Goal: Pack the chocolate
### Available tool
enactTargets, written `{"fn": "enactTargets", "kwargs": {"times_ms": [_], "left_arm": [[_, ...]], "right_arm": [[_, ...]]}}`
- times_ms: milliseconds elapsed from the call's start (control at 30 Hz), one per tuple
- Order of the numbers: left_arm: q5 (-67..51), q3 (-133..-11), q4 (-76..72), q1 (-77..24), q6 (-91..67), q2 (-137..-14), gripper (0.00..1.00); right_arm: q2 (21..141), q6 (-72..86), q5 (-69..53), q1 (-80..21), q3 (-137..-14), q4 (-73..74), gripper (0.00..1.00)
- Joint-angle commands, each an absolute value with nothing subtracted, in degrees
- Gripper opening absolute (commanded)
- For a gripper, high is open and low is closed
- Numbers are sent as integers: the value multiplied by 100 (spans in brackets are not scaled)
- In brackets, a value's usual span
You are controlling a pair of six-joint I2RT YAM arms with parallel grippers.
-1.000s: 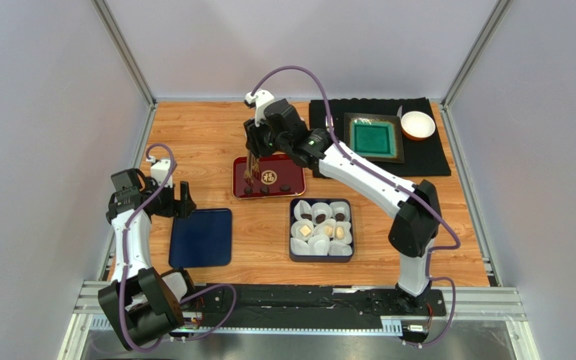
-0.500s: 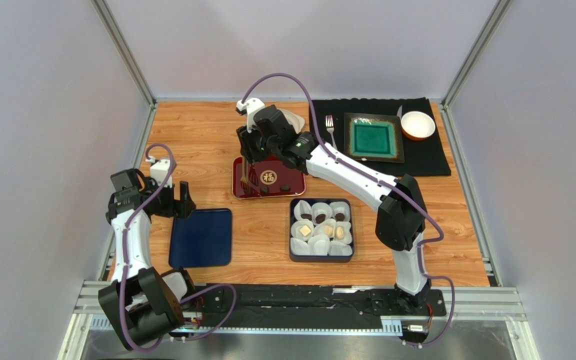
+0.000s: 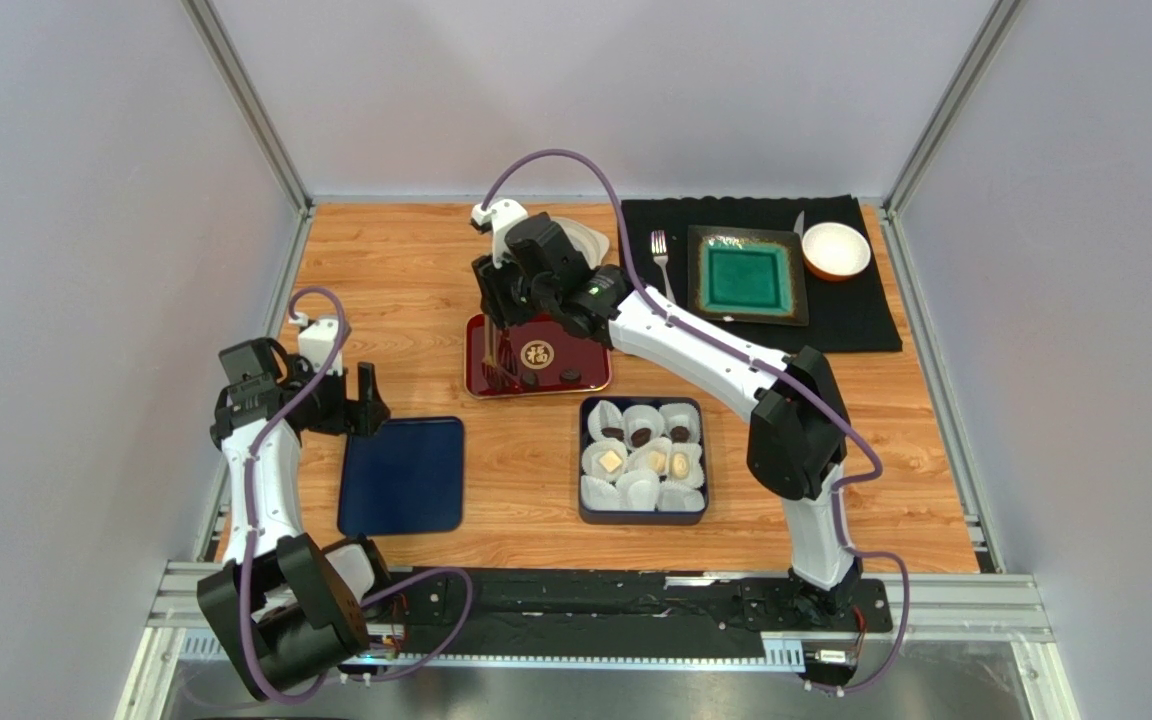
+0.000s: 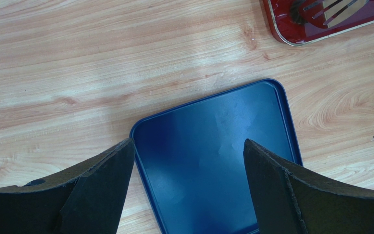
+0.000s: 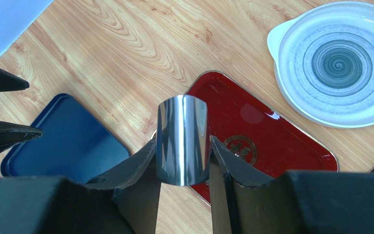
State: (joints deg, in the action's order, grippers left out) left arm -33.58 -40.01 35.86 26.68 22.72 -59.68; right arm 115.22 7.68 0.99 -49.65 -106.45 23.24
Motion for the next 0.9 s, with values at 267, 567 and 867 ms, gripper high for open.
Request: {"fn": "enactTargets", "kwargs": {"times_ms": [267,567,867], "left_arm": [[-3436,-4017,3568,2804,2478,-5950,90],[-3428,-4017,3586,2812,2496,-5959,90],[-3322,-4052,3621,2830,2531,-5959,90]], "right_arm": [[11689,809,-114,-5054,-10793,2066,34],[11602,659,-44,-5062,-10889,2083,20],[10856,369,202,-5054,-10961,2224,13]]}}
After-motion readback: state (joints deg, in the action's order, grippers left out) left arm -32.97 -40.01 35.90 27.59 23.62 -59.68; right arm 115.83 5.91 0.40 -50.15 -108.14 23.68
